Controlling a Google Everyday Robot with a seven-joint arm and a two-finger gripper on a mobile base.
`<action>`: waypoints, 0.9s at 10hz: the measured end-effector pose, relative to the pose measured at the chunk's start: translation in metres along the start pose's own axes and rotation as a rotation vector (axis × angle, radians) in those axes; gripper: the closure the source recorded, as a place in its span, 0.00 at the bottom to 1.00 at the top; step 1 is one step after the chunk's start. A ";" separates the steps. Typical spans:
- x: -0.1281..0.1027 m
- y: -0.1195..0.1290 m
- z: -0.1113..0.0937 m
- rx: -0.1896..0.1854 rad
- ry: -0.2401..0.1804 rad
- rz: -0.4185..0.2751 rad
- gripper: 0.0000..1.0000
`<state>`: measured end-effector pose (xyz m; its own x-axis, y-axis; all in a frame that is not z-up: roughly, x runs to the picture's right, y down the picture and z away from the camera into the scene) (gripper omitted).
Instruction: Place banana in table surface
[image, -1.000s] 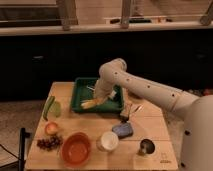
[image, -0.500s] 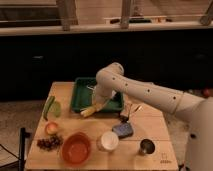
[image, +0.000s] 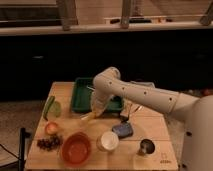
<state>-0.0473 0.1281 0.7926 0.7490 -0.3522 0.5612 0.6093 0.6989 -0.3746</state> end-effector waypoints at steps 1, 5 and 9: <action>0.000 0.005 0.006 -0.006 -0.009 0.002 1.00; 0.001 0.015 0.031 -0.035 -0.022 0.000 1.00; 0.011 0.016 0.056 -0.062 -0.027 0.008 1.00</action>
<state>-0.0441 0.1703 0.8335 0.7474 -0.3288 0.5773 0.6187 0.6612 -0.4243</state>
